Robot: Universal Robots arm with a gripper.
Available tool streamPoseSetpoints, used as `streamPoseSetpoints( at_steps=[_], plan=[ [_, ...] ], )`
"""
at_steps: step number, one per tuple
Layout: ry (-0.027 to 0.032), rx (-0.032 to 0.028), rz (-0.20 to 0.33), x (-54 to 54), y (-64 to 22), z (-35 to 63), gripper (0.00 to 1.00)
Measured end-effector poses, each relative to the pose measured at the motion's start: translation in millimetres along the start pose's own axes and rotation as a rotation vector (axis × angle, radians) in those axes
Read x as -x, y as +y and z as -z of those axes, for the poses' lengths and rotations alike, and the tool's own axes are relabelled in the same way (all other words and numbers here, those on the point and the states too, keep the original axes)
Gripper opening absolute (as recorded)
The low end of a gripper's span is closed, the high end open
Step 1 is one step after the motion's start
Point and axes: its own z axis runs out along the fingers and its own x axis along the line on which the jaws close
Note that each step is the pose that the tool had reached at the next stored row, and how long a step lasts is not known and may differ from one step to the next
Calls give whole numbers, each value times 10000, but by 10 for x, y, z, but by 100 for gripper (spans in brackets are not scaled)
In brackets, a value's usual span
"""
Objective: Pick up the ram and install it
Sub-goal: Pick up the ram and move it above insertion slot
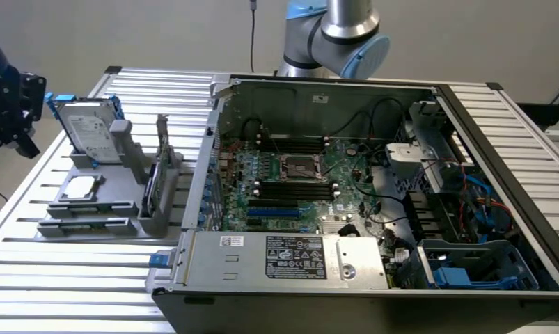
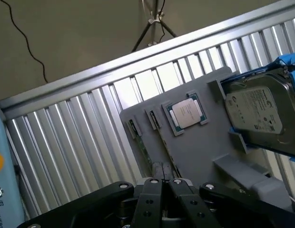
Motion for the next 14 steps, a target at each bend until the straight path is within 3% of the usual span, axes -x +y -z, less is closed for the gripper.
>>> streamPoseSetpoints(
  at_steps=[14],
  plan=[
    [119, 38, 2547, -2, -5, -112, 11]
  ],
)
